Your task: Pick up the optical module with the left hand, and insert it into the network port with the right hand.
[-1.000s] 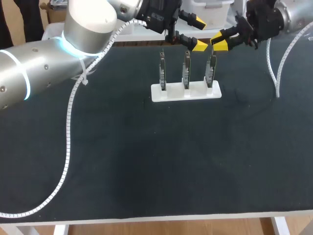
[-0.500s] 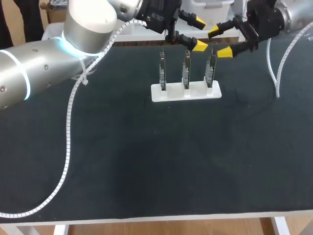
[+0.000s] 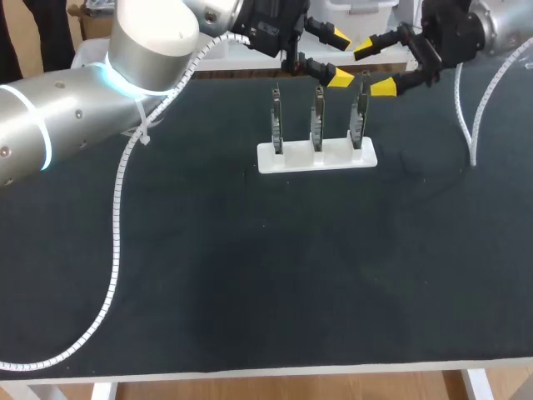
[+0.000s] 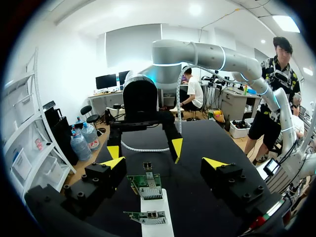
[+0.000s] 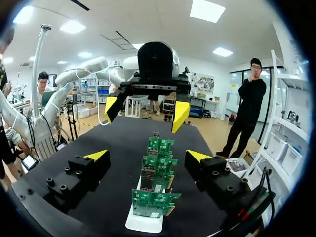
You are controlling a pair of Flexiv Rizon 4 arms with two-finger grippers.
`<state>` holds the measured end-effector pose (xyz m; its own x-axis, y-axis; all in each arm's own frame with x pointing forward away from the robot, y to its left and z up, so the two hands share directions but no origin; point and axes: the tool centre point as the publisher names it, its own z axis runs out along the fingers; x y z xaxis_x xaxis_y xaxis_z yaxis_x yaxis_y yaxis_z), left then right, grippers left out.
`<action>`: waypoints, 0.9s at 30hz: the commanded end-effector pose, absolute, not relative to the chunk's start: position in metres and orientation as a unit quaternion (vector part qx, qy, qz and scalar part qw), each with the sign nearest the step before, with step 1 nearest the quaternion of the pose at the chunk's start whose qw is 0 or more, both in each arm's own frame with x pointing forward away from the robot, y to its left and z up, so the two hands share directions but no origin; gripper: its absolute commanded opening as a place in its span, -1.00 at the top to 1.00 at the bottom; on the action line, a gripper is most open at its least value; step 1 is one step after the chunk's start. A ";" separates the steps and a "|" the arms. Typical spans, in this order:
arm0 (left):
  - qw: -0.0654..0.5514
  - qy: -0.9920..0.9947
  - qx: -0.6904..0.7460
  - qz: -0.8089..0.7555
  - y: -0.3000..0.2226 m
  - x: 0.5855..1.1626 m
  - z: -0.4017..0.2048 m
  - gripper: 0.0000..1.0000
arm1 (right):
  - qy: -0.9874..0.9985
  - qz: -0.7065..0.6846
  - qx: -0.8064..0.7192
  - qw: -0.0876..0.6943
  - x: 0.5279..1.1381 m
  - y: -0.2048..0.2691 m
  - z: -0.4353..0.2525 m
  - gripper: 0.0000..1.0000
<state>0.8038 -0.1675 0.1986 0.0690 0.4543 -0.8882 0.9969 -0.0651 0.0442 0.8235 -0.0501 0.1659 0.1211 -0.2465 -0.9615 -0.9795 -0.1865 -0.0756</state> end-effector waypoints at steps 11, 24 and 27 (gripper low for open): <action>0.367 0.576 0.632 -0.367 -0.169 0.806 0.199 -1.00 | 0.477 0.434 -0.641 0.417 0.819 -0.054 0.183 -1.00; 0.367 0.576 0.632 -0.367 -0.169 0.806 0.199 -1.00 | 0.474 0.439 -0.635 0.424 0.819 -0.055 0.186 0.94; 0.367 0.576 0.632 -0.367 -0.169 0.806 0.199 -1.00 | 0.474 0.439 -0.635 0.424 0.819 -0.055 0.186 1.00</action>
